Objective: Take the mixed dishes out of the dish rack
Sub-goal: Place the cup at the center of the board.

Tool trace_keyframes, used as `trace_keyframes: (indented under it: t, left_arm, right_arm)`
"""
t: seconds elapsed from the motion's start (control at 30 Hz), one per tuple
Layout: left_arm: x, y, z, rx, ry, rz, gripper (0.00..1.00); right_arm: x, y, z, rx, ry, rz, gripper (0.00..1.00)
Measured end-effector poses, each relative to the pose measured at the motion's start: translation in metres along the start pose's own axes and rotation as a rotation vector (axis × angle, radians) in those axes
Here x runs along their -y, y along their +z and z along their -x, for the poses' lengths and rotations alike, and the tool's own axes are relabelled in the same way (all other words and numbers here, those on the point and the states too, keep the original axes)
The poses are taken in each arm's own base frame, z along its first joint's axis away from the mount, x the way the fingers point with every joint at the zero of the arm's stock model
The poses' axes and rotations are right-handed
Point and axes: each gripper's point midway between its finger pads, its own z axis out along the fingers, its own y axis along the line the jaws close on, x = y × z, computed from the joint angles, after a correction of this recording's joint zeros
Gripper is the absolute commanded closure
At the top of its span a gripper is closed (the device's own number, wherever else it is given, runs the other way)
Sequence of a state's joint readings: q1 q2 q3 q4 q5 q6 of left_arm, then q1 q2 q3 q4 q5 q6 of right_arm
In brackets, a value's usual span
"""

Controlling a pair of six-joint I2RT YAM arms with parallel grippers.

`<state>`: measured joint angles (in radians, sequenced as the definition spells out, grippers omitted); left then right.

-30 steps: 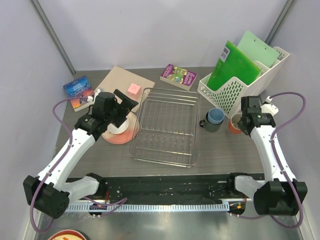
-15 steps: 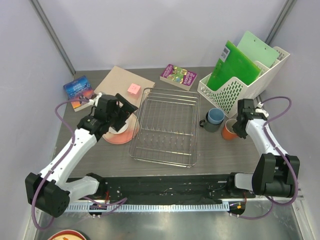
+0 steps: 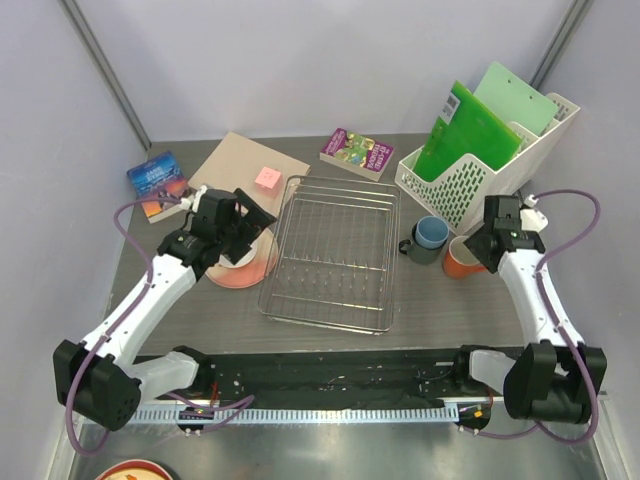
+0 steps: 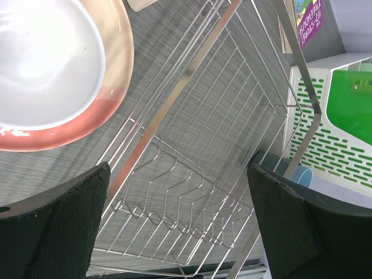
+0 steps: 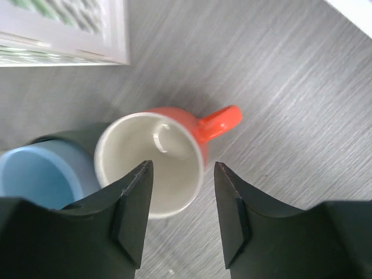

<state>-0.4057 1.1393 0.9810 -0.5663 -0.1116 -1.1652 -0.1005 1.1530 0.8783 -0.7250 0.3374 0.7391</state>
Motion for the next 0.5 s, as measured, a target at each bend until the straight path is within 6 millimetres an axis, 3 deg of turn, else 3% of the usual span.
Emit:
trace_keyframes:
  t: [0.2,0.3,0.4,0.5]
  left_arm:
    - [-0.008,0.000,0.002,0.012,0.048,0.030,0.00]
    - [-0.014,0.000,0.005,0.018,0.104,0.061,0.00]
    - [-0.017,0.000,0.008,0.023,0.175,0.091,0.00]
    - [-0.023,-0.001,0.008,0.021,0.255,0.115,0.00]
  right_arm:
    - [-0.025,-0.060,0.036,0.087,0.051,0.191,0.39]
    - [-0.049,-0.097,0.044,0.112,0.067,0.387,0.37]
    - [-0.080,-0.140,0.038,0.124,0.045,0.655,0.34]
    - [-0.111,-0.173,0.007,0.110,-0.037,0.929,0.31]
